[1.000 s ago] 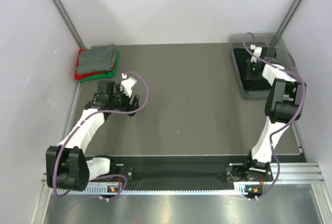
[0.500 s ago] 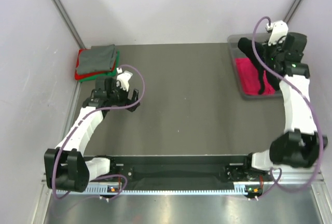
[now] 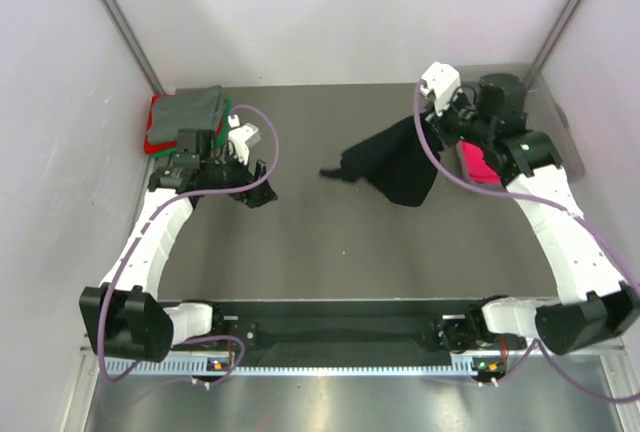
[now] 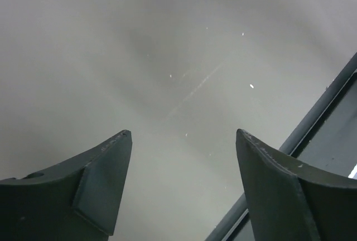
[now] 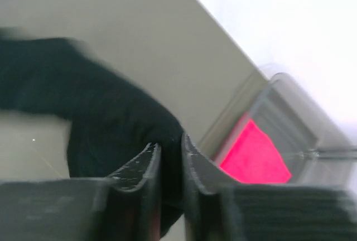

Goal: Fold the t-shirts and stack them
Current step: Move the tshirt to the center of the board, then flatten the tshirt out

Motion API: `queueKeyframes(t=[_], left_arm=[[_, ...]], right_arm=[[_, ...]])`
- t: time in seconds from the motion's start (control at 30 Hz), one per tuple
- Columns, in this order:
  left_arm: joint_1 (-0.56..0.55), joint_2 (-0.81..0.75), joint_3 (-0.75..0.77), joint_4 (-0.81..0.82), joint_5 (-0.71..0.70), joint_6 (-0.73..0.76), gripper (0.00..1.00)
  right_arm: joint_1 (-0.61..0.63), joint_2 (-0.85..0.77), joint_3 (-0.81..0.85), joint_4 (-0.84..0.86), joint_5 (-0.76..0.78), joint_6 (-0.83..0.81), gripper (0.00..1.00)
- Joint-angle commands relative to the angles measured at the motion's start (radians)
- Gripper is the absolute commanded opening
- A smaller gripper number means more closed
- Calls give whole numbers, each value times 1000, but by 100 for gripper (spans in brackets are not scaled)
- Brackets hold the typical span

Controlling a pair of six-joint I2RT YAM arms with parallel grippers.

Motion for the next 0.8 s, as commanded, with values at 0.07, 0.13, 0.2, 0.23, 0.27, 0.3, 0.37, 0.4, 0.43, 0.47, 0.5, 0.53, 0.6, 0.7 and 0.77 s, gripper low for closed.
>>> queueKeyframes(t=[0.07,0.13,0.2,0.23,0.27,0.3,0.37,0.4,0.43,0.47,0.5,0.53,0.6,0.7,0.77], left_arm=[[21,-90,-36,-29,-17,38,75],[28,-124,-56,-29,-37,41,74],[36,-149,-85,-26,-46,39,75],[41,-177,-96,-24,-41,38,74],[44,-196,-114,-23,-35,38,74],[51,-210,-122,-16,-26,33,74],[62,-247,-145,-9,-23,29,73],[70,-254,-150,-6,-25,27,73],[74,-264,-159,-6,-26,27,72],[78,-268,-162,-7,-26,27,72],[84,-273,-164,-7,-25,32,72],[85,-279,-164,-7,-26,32,72],[90,-281,-161,-9,-23,30,71],[90,-271,-154,-10,-17,27,71],[119,-270,-154,-9,-11,24,72]], right_arm=[[0,171,1,200,83,73,20],[-5,230,25,202,170,125,32],[-8,187,0,201,126,157,36],[-5,154,-77,208,82,153,38],[1,115,-126,216,37,128,40],[36,40,-233,225,-22,113,40],[140,-14,-327,201,-61,30,37],[180,-43,-411,193,-46,7,36],[213,-51,-448,166,-49,-31,35],[257,-54,-483,156,-54,-38,36],[267,-57,-546,155,-42,-36,36],[270,-54,-569,151,-41,-35,36],[270,-39,-619,106,-66,-62,36],[287,-17,-652,35,-118,-120,36],[300,-14,-672,46,-118,-122,38]])
